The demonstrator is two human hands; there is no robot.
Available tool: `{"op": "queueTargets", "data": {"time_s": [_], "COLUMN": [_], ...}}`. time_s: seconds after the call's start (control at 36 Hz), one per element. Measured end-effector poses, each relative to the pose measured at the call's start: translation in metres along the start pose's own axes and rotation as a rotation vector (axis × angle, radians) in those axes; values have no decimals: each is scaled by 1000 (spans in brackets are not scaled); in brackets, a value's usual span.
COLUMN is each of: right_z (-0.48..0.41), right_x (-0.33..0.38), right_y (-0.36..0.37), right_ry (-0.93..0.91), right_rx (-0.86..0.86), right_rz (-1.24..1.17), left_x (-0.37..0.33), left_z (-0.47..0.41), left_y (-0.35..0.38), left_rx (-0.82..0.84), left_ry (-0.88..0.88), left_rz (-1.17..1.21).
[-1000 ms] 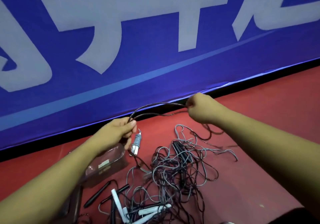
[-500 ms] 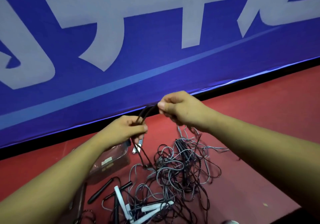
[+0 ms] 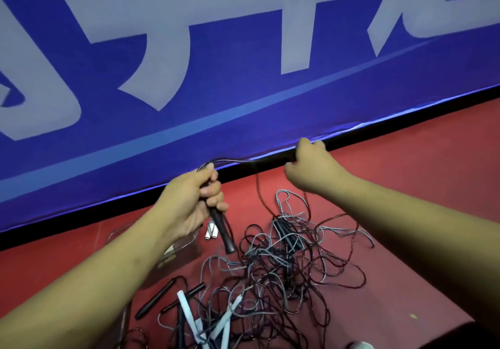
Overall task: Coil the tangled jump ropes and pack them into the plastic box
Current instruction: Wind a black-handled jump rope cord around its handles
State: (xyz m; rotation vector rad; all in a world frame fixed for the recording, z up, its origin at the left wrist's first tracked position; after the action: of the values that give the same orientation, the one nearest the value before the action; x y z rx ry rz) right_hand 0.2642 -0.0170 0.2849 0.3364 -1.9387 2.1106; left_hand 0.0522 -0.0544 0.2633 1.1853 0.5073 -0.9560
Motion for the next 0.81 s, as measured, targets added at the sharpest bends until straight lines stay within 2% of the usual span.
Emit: {"op": "queueTargets", "data": {"time_s": [0.06,0.08,0.17,0.22,0.31,0.42,0.47,0.53,0.58,0.69,0.75,0.81], "right_z": [7,13,46,54,48,42,39,38,36,29,27,27], "right_x": [16,24,41,42,44,51,56,60,59,41,24,10], "right_y": [2,8,35,50,53,45,43,40,39,44,53,62], "right_ry": [-126,-206,-369,-414,-483,-419,-376,-348,-378,-427,-384,-308], "right_rx": [54,183,800,967,853,670,599,568,586,730,756,783], "right_rz": [-92,-193,-589,-687,-762,-889,-939,-942,-893,-676,-559,-590], "left_x": [-2,-3,-9,-14,-21,-24,-19,-14,-14,-33,-44,-47], "left_z": [-1,-1,-3,-1,3,9,14,17,18,14,10,5], "left_y": [7,9,13,14,16,18,19,18,17,15,9,-1], "left_rx": [-8,-9,0,2,-2,18,69,49,-15,-86,-110,-178], "left_ry": [-32,-38,-46,-46,-11,109,47,3,61,271,324,346], "left_rz": [184,266,412,440,466,412,285,199,188,168,211,119]}}
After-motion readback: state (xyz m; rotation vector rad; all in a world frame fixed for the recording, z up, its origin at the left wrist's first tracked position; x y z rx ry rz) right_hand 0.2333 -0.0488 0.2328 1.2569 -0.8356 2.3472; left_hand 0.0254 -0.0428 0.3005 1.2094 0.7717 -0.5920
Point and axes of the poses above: each hand's wrist, its own z-axis away from the middle knuckle, its own y-axis out of the palm, x = y × z, the point moved 2 cm from there along -z, towards the middle knuckle, and after that the axes turned 11 degrees about z, right-handed, at the moved point
